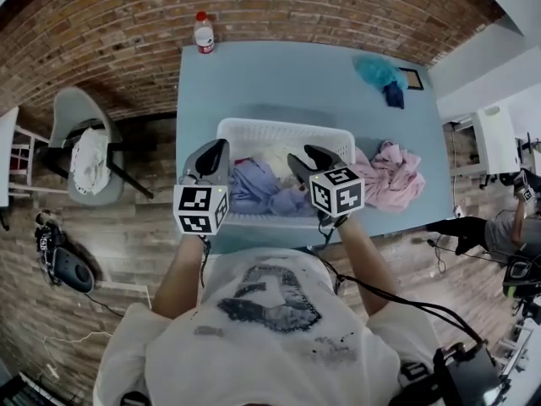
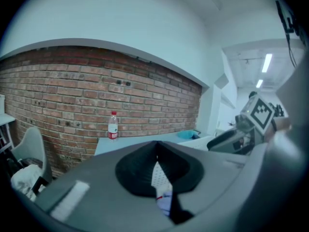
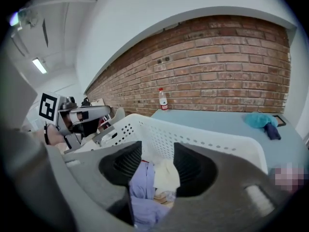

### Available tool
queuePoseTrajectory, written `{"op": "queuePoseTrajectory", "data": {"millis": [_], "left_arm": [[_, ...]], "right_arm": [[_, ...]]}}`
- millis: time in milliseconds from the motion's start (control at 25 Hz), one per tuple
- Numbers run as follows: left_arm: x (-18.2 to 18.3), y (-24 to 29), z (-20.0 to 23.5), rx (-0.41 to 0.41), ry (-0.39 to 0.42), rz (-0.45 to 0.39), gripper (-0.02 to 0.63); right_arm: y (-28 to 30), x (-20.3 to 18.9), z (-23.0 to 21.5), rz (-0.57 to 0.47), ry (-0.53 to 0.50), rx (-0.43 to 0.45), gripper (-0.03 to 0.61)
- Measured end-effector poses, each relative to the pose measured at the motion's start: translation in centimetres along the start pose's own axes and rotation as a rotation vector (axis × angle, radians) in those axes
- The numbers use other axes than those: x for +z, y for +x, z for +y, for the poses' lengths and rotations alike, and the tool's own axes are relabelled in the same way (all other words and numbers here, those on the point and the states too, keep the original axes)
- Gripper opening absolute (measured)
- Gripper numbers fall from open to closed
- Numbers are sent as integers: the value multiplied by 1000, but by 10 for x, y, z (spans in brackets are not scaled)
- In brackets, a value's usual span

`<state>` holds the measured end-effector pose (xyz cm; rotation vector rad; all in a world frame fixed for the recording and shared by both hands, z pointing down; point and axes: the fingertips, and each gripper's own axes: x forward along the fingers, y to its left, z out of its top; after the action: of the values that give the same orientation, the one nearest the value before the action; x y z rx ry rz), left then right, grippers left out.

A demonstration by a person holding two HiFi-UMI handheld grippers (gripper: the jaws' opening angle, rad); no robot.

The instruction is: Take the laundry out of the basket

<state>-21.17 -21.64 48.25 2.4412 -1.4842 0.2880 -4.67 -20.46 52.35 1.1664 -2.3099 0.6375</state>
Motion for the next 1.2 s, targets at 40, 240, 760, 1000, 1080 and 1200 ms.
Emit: {"op": "queuePoseTrajectory", "data": {"millis": [40, 240, 760, 1000, 1080, 1200], "left_arm": [[0, 1, -1, -5, 1, 1, -9], [3, 6, -3, -28, 6, 3, -9], [9, 21, -4, -69, -7, -1, -9], [5, 25, -2, -75, -13, 9, -9], [3, 26, 0, -74, -19, 17, -9], [2, 28, 2, -73, -24, 26, -9]], "right_arm": [[4, -3, 2, 19, -6, 16, 227], [25, -21, 18, 112, -47, 103, 393], [85, -72, 31, 318, -137, 185, 509], [109, -104, 33, 426, -161, 226, 509], [112, -119, 37, 490, -173, 265, 509], [118, -135, 38, 558, -193, 294, 509]]}}
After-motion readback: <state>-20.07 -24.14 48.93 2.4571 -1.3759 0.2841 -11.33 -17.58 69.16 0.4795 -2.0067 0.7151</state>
